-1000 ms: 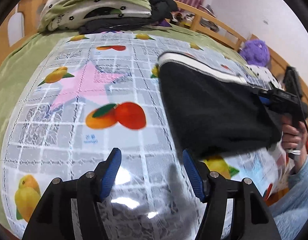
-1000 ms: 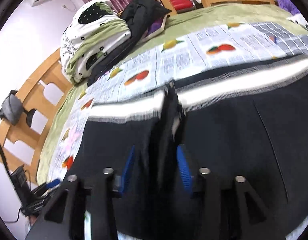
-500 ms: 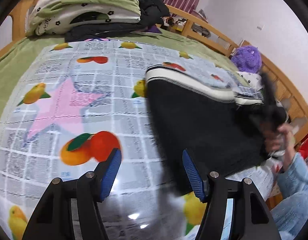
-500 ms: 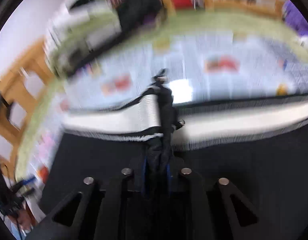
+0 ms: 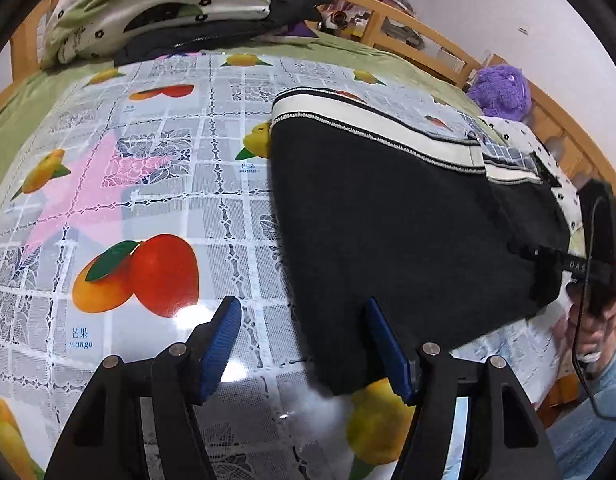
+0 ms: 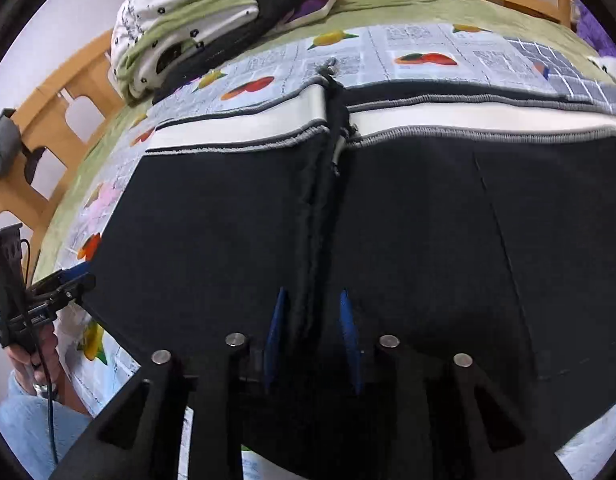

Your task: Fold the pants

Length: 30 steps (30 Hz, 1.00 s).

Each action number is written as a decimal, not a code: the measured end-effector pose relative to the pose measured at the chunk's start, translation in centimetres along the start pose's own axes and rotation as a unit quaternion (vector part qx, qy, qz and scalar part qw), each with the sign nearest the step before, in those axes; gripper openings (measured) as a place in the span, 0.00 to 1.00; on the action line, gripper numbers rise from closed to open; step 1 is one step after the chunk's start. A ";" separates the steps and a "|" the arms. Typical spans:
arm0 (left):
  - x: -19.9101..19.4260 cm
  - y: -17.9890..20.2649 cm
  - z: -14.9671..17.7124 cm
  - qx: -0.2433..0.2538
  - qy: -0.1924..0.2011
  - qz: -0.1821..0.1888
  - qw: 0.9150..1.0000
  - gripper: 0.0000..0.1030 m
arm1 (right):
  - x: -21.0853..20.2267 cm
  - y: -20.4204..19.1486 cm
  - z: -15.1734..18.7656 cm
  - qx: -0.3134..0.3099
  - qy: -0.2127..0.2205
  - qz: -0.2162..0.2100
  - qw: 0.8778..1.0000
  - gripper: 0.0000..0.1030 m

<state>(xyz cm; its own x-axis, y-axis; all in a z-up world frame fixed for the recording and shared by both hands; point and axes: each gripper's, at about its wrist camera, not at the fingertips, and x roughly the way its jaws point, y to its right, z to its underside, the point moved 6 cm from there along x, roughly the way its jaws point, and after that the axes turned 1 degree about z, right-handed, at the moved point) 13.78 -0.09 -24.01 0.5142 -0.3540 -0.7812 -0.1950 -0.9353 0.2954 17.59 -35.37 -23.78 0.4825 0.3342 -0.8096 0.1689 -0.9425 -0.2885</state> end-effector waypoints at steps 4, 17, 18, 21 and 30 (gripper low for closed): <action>-0.4 0.1 -1.6 -0.010 0.009 0.013 1.000 0.61 | -1.2 1.2 -0.6 0.042 0.003 -0.022 0.999 0.34; 5.2 -0.3 -5.8 -0.050 -0.043 0.045 0.997 0.59 | -12.7 13.1 5.8 0.155 0.135 0.136 0.969 0.38; 5.3 -0.3 -6.0 -0.052 -0.041 0.045 0.997 0.59 | -12.7 14.1 6.1 0.172 0.137 0.133 0.966 0.38; 5.9 -0.1 -6.6 -0.060 -0.033 0.047 0.997 0.59 | -12.3 16.8 6.7 0.227 0.142 0.104 0.958 0.38; 7.8 0.1 -8.8 -0.066 -0.028 0.064 0.995 0.52 | -9.2 20.5 5.1 0.300 0.140 0.052 0.942 0.39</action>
<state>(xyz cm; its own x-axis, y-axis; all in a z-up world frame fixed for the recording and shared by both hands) 25.08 -2.89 -25.24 0.4435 -0.4729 -0.7613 -0.1429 -0.8759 0.4608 12.23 -57.76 -24.84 0.6922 0.1477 -0.7065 -0.3668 -0.7710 -0.5205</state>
